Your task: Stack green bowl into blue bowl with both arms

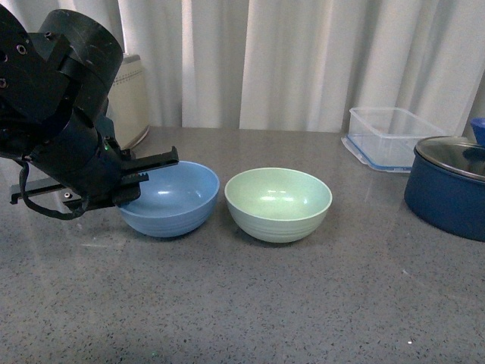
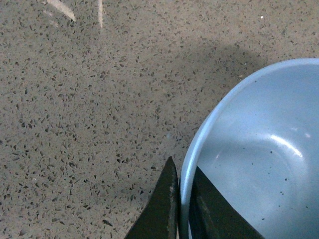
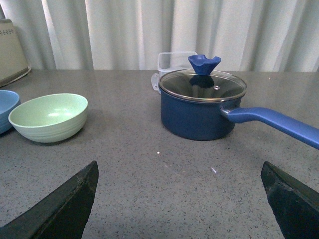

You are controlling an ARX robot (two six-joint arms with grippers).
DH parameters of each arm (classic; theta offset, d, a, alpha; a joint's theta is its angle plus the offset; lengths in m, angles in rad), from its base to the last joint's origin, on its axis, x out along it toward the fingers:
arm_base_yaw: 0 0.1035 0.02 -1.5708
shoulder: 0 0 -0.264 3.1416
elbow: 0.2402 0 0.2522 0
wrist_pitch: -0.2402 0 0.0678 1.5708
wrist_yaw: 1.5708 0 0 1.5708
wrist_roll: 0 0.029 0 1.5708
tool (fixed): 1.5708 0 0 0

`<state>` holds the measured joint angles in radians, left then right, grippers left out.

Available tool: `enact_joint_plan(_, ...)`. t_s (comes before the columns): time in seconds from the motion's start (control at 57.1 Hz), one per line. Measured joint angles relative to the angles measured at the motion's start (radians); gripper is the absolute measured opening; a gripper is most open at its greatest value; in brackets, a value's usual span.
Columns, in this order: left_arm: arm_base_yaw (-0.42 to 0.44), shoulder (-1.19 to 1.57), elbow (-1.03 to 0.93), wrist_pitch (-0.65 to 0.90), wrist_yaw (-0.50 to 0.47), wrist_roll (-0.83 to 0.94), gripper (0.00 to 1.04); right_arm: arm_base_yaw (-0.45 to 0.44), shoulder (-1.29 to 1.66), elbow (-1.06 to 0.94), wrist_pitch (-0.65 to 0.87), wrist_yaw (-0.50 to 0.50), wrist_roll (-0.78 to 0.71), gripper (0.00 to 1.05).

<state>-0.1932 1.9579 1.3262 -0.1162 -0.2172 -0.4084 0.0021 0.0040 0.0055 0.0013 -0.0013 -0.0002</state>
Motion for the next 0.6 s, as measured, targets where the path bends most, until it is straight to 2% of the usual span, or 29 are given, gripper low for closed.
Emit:
enact_joint_plan(0.245, -0.005, 0.021, 0.021, 0.007, 0.013, -0.013, 0.05, 0.0, 0.0, 0.0, 0.0, 0.0, 0.0, 0.95)
enact_joint_plan(0.456, -0.002, -0.039, -0.003, 0.001, 0.044, -0.012, 0.52, 0.0, 0.0, 0.0, 0.0, 0.0, 0.0, 0.95)
enact_joint_plan(0.596, 0.012, -0.17, -0.044, -0.008, 0.046, -0.011, 0.77, 0.0, 0.0, 0.0, 0.0, 0.0, 0.0, 0.95)
